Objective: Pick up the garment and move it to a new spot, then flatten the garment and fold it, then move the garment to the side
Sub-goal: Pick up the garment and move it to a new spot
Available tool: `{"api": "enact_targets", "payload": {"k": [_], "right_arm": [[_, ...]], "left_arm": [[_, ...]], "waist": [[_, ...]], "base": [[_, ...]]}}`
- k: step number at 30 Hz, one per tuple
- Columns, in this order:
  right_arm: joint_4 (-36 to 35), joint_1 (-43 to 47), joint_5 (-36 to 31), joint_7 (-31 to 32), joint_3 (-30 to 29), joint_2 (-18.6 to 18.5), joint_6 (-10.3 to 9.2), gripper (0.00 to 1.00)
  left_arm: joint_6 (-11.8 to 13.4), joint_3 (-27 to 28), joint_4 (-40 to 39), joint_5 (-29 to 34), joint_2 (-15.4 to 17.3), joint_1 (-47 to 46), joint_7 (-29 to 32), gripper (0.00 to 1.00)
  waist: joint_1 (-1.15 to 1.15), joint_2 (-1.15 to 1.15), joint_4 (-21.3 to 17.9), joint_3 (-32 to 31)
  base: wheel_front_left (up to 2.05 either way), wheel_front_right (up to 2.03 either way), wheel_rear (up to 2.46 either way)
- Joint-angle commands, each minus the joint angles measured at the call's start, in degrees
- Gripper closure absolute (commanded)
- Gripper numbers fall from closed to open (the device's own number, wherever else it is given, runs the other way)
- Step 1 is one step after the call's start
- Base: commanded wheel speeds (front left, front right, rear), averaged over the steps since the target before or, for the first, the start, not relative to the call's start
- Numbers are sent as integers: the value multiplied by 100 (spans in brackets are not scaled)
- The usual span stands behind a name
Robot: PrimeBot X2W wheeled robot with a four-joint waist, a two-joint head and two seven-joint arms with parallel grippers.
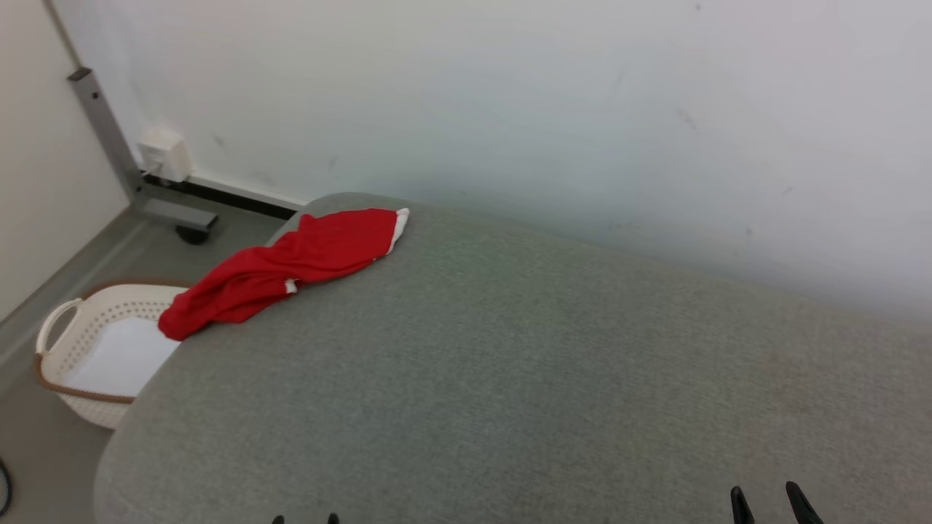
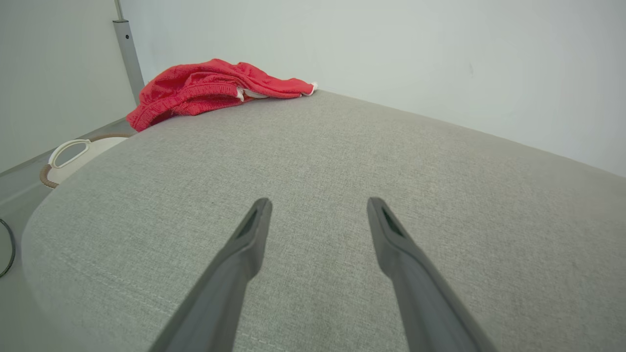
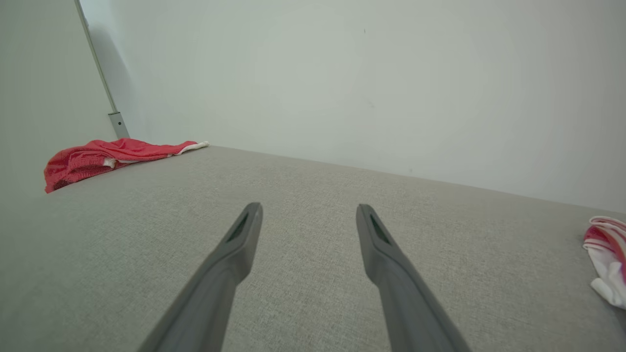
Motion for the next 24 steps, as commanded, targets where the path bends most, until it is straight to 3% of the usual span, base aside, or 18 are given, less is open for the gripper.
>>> {"api": "enact_targets", "payload": {"k": [1, 7, 12, 19, 24], "right_arm": [[35, -73, 46, 3, 33, -5, -15, 0], [6, -141, -5, 2, 135, -6, -16, 0], [-162, -296, -247, 2, -90, -100, -16, 0], [-504, -705, -425, 3, -447, -677, -16, 0], [-946, -1099, -478, 3, -441, -1142, -16, 0]], "left_arm": [[14, 27, -22, -89, 21, 87, -1, 0], [12, 270, -94, -117, 21, 32, -2, 0], [-49, 679, -125, -131, 122, -740, -1, 0], [-170, 916, 909, -57, 600, -2886, 89, 0], [-235, 957, 2047, -112, 930, -4614, 559, 0]], "waist": [[0, 0, 387, -7], [0, 0, 610, 199], [0, 0, 671, 885], [0, 0, 731, 2050], [0, 0, 580, 2908]], "base": [[0, 0, 0], [0, 0, 0], [0, 0, 0], [0, 0, 0], [0, 0, 0]]}}
